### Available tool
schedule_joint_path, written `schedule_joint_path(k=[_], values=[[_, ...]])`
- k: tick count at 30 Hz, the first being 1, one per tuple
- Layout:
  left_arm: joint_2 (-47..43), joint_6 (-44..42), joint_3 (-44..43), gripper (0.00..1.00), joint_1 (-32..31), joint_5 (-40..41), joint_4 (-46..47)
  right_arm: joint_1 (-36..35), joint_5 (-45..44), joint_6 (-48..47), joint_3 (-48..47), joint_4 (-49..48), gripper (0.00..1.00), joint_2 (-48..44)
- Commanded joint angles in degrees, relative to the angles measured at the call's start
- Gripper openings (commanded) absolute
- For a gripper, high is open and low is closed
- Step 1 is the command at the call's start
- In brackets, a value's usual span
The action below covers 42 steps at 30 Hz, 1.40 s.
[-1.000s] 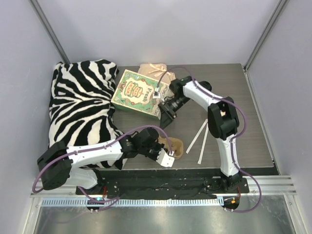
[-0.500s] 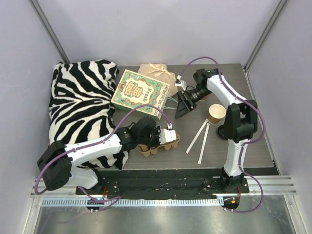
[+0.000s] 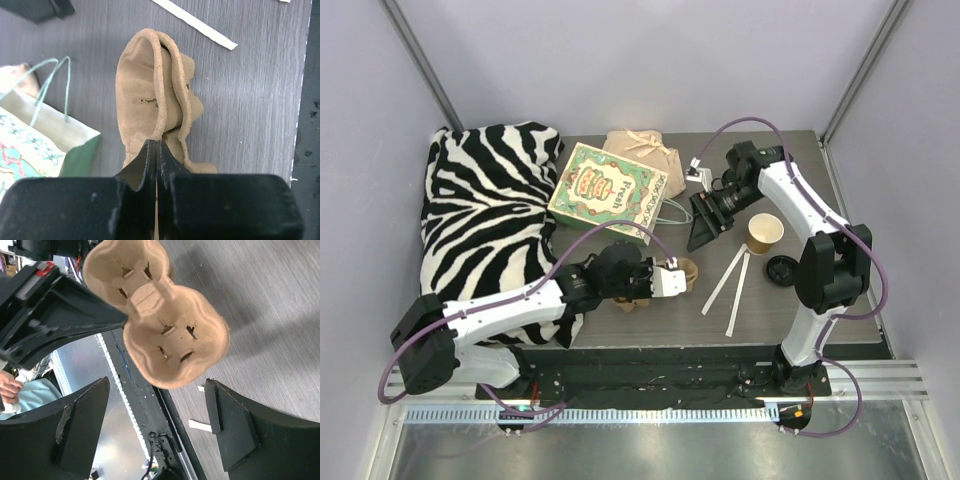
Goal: Pack the takeout coffee
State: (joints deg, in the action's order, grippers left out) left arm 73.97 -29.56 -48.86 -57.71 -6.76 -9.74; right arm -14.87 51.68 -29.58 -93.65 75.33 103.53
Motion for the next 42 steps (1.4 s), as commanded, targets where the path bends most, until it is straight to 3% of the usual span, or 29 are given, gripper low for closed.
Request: schedule_joint_path(k=[1, 7, 13, 20, 28, 42], values=[[-0.8, -4.5, 0.4, 0.00, -1.3, 5.2, 6.4, -0.2, -0.7, 2.2, 3.2, -3.5, 0.86, -3.9], [0.6, -2.1, 1.0, 0.00, -1.3, 9.1, 8.2, -0.1, -2.5, 13.0, 19.4, -18.3, 0.86, -12.5], [0.3, -0.7, 2.3, 0.00, -1.4, 11.1, 9.2, 1.1, -0.9, 21.0, 23.9, -25.9, 0.88, -14.6], [0.9, 0.7, 1.2, 0.00, -1.3, 13.0, 9.5, 1.4, -1.0, 31.1, 28.2, -34.6, 0.67, -13.9], [0.4, 2.2, 1.8, 0.00, -0.8, 13.4, 9.4, 4.4, 2.1, 38.5, 32.5, -41.7, 0.53, -13.9], [1.2, 2.3, 0.8, 0.00, -0.8, 13.4, 11.1, 4.9, 4.9, 44.3, 34.4, -47.5, 0.47, -9.2]])
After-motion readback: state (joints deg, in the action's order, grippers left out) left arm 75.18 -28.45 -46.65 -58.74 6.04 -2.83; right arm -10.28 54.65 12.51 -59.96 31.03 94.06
